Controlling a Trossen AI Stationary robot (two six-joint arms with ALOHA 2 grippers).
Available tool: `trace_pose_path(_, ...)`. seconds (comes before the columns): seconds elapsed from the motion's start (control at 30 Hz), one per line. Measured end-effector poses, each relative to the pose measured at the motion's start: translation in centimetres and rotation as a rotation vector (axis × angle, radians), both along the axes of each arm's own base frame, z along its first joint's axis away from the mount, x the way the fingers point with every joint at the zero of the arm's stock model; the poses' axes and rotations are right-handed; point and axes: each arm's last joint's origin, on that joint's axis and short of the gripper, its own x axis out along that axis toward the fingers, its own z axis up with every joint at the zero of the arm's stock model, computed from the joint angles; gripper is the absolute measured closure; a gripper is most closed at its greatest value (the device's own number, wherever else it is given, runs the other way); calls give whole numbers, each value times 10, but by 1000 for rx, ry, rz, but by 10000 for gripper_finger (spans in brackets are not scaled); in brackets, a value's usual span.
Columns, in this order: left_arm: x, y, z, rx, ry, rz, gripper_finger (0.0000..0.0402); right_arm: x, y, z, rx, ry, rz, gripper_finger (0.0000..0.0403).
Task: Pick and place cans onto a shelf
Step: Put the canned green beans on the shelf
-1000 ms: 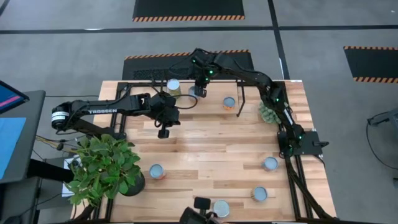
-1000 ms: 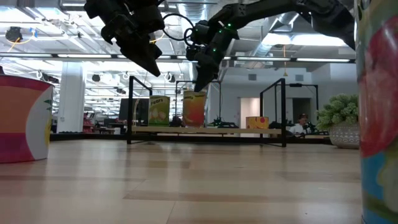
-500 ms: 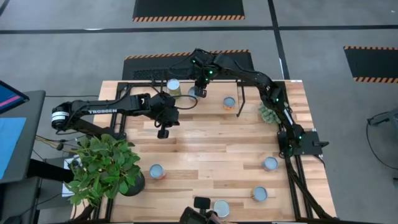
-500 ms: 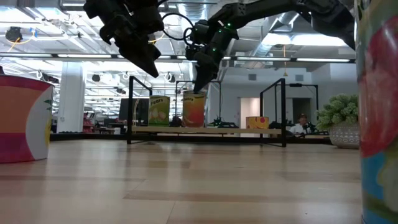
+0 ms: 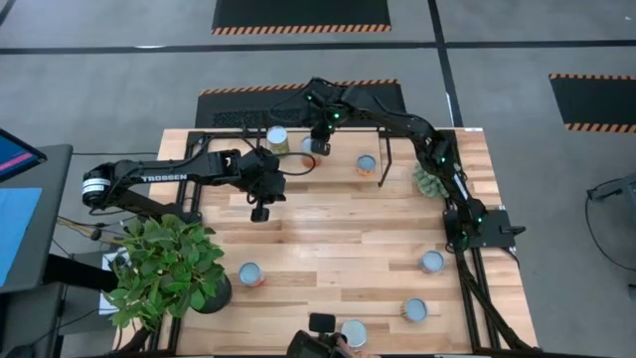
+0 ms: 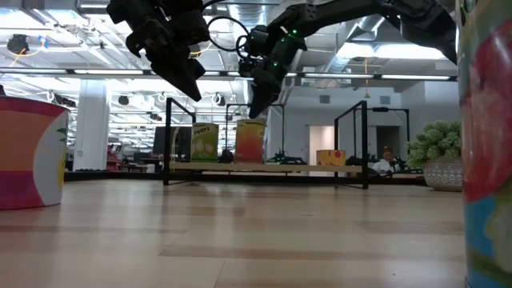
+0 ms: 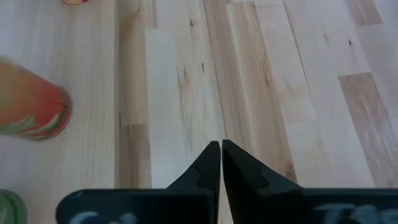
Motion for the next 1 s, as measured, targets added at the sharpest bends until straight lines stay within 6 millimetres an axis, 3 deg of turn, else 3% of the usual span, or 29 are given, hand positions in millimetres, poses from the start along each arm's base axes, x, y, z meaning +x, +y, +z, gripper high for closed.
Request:
trace_pose_path(0.2,0,0,0,0,1,0,396,-1,-4,3,-130,39,-29,321)
trace_pose_path(0.43,0,0,0,-3,3,2,396,-24,10,25,-71,123,-42,321)
trace_pose_path(0.57,0,0,0,-3,3,3,396,-34,14,17,39,224,-93,321)
trace_pose_path(0.7,0,0,0,-3,2,4,396,-31,16,0,117,257,-101,321)
trace_pose_path(1.0,-3,-1,-2,-8,36,-2,396,-22,22,-12,155,207,11,321)
